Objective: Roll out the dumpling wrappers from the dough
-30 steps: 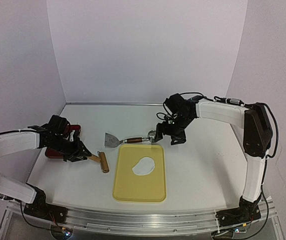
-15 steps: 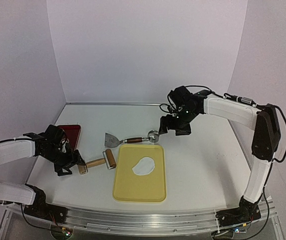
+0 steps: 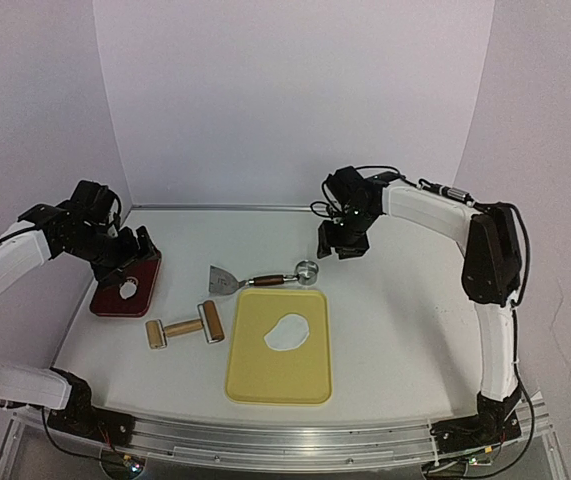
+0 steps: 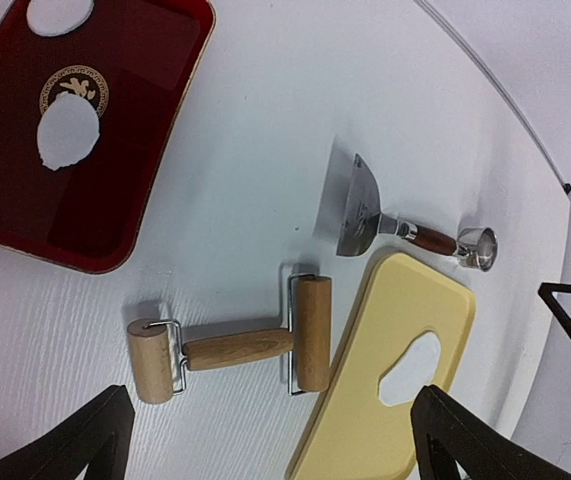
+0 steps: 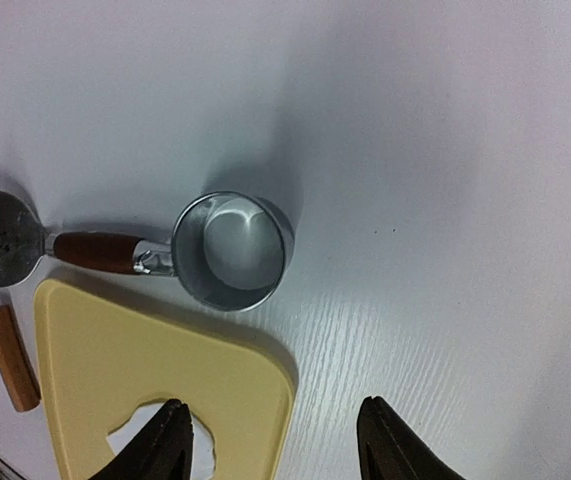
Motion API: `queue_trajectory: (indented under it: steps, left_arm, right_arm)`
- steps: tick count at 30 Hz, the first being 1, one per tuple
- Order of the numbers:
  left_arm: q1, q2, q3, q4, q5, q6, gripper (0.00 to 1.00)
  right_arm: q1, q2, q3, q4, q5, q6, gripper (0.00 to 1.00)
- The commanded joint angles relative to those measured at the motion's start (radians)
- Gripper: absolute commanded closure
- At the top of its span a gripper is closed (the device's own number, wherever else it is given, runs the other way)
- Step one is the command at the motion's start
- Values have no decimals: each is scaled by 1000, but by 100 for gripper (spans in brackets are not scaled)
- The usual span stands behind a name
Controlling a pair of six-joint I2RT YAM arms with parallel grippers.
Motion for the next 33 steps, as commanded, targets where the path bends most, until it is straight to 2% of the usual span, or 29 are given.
queue_trajectory:
  steps: [1,9,24,30,33]
  left_arm:
    - [5,24,32,41,30,3,3]
    - [4,0,-50,108,79,-24,4]
    - [4,77,-30,143,109,-4,5]
    - [5,99,-28,154,119,-1,5]
    - [4,110,-32,169,132,-1,5]
  right_arm:
    - [-27,109,131,-47,-23,-52,45]
    - [-33,250,261,-51,-90,-73,52]
    - [-35,374,349,-49,-123,-52,73]
    - [-35,365,356,-47,-92,-35,86]
    - [-35,358,357,-49,-77,-26,97]
